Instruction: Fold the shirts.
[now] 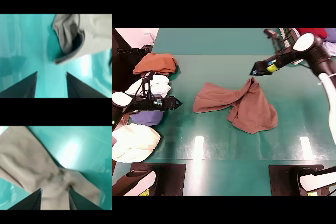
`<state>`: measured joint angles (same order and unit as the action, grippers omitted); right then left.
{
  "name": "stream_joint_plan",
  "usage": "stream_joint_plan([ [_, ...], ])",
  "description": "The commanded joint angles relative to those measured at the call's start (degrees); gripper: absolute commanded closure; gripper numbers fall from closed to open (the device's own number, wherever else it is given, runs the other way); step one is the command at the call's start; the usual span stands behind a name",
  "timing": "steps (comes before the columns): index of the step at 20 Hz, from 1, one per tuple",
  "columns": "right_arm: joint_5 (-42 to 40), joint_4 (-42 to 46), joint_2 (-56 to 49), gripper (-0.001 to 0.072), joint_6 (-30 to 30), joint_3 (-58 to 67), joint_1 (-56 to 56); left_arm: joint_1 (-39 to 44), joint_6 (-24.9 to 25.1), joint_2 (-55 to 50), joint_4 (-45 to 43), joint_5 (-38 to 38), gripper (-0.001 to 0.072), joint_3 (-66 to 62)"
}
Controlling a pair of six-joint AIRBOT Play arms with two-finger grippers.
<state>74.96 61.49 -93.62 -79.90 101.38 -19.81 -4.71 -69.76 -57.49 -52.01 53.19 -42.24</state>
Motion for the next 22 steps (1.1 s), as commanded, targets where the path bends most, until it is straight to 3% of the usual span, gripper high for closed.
stream_joint_plan([
  [1, 9.6, -0.5, 4.2, 0.0326, 0.1, 1.7, 3.2, -1.1, 9.5, -0.2, 3.8, 5.2, 0.0275, 1.3],
  [3, 13.0, -0.5, 7.0, 0.0326, 0.1, 1.7, 4.2, -1.1, 15.2, -0.3, 8.2, 2.8, 0.0161, 3.7],
  [5, 14.4, -0.4, 9.4, 0.0325, 0.1, 1.6, 4.9, 0.8, 19.4, -2.2, 9.7, 0.0, 0.0156, 4.4],
  [8, 17.1, -0.1, 11.8, 0.0325, 0.0, 1.6, 4.9, 6.8, 21.8, -8.6, 9.6, -6.3, 0.0156, 3.8],
  [12, 19.5, 0.0, 13.7, 0.0325, -0.3, 0.8, 4.9, 11.3, 22.1, -17.0, 9.7, -8.8, 0.0157, 0.0],
  [15, 17.8, 0.0, 17.8, 0.0325, -0.9, -6.5, 5.0, 11.4, 21.7, -18.4, 10.0, -10.8, 0.0159, -0.9],
  [16, 16.3, 0.0, 19.7, 0.0326, -1.0, -10.4, 5.0, 11.4, 21.7, -18.4, 10.0, -11.2, 0.0194, -0.9],
  [18, 11.6, 0.0, 23.8, 0.0325, -1.4, -18.6, 5.0, 11.4, 21.7, -18.4, 10.1, -11.2, 0.0444, -0.9],
  [19, 9.0, 0.0, 25.7, 0.0325, -2.6, -22.5, 5.0, 11.4, 21.7, -18.4, 10.1, -11.2, 0.0469, -0.9],
  [21, 5.3, 0.0, 29.0, 0.0325, -5.7, -30.5, 5.0, 11.4, 21.7, -18.3, 10.0, -10.5, 0.0680, -1.0],
  [22, 4.3, -0.3, 30.5, 0.0325, -7.8, -34.7, 5.0, 11.4, 21.7, -18.2, 9.7, -9.0, 0.0680, -1.7],
])
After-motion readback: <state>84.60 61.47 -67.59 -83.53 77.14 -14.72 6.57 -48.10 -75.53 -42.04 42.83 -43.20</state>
